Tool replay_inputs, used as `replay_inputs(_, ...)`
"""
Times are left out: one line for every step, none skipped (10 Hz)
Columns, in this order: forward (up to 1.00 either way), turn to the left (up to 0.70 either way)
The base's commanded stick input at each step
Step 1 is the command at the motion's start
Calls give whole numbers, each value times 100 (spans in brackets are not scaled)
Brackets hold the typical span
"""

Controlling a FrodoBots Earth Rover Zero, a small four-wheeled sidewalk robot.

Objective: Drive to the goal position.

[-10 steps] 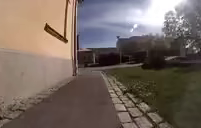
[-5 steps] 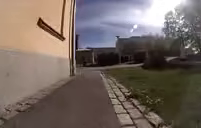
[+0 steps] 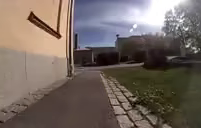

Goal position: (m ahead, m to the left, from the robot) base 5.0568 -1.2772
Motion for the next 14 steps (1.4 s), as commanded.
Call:
replay_inputs(70, 0)
replay_inputs(70, 0)
replay_inputs(70, 0)
replay_inputs(70, 0)
replay_inputs(70, 27)
replay_inputs(70, 2)
replay_inputs(70, 0)
replay_inputs(70, 0)
replay_inputs(70, 0)
replay_inputs(70, 0)
replay_inputs(70, 0)
replay_inputs(70, 0)
replay_inputs(70, 23)
replay_inputs(70, 34)
